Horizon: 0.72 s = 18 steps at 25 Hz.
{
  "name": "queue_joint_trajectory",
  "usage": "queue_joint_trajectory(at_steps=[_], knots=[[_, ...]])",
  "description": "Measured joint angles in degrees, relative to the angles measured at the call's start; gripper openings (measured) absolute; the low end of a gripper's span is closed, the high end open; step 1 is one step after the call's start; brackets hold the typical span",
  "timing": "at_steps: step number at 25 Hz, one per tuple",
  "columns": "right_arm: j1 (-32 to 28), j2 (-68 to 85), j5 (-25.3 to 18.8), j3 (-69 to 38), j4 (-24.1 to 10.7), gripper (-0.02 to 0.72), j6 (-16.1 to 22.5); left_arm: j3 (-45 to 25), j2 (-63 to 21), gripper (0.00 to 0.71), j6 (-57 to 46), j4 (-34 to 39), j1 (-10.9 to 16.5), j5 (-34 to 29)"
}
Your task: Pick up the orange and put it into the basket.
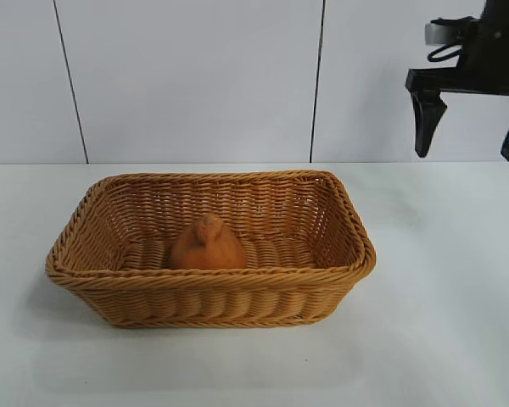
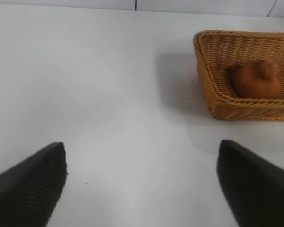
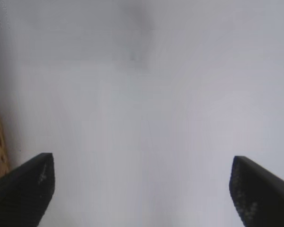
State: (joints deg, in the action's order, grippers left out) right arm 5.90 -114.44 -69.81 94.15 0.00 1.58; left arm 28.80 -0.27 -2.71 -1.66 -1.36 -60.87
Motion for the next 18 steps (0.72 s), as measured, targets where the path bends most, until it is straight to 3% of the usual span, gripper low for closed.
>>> queue_joint_trajectory(at_steps=[12, 18], knots=[[0.0, 31.9, 0.4, -42.2, 0.0, 0.694, -0.6, 0.0, 0.0, 0.615, 0.0, 0.6, 0.0, 0.0], [0.0, 50.5, 7.1, -57.5, 0.0, 0.694, -0.6, 0.0, 0.0, 0.615, 0.0, 0.7, 0.0, 0.0]])
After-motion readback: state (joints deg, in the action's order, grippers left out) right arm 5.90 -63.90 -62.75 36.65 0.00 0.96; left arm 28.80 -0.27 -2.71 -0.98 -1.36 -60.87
